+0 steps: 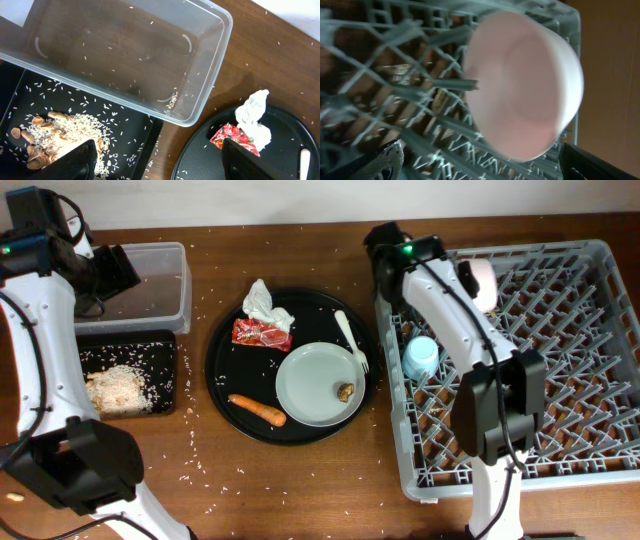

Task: Sort waste into correct bins and load items into the dishwasher rack
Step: 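Place the pink bowl upright in the back of the rack, then grasp the white plate with the left gripper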

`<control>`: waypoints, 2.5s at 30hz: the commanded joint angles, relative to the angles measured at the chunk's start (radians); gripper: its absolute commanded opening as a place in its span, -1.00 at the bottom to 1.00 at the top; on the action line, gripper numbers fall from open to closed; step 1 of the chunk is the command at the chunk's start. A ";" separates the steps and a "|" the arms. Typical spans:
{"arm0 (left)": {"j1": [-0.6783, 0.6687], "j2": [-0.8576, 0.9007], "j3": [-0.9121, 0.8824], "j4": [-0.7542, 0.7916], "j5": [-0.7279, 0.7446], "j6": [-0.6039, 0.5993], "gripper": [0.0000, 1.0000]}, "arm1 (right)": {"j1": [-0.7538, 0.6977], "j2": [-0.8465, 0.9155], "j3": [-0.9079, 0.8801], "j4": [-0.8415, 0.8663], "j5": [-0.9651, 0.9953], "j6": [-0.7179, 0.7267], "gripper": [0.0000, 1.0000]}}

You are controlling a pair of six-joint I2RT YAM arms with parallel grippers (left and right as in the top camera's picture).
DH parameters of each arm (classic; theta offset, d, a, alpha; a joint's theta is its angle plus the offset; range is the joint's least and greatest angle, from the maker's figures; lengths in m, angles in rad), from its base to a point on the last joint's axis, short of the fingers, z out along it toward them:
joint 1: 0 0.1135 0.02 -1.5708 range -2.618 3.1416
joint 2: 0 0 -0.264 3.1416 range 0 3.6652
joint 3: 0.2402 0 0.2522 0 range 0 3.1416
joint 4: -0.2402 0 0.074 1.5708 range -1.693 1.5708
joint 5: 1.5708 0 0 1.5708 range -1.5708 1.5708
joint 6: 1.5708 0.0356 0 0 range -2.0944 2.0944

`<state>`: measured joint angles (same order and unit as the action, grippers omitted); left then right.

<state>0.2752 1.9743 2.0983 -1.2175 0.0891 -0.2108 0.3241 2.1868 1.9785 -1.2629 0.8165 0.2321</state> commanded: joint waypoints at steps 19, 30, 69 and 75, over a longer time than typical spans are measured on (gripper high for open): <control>-0.118 -0.006 0.012 -0.051 0.121 0.208 0.54 | -0.269 -0.062 0.320 -0.084 -0.520 0.060 0.43; -0.118 -0.005 0.012 -0.051 0.121 0.208 0.55 | -0.300 -0.047 0.076 0.042 -0.536 0.061 0.44; -0.118 -0.005 0.012 -0.047 0.121 0.209 0.55 | -0.233 -0.073 0.480 -0.233 -0.626 -0.086 0.94; -0.125 -0.056 0.018 -0.086 0.143 0.292 0.55 | -0.066 -0.166 0.548 -0.369 -0.708 -0.021 0.92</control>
<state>0.1570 1.9736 2.0983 -1.2968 0.2100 0.0330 0.2329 2.0777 2.5023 -1.6150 0.1356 0.1703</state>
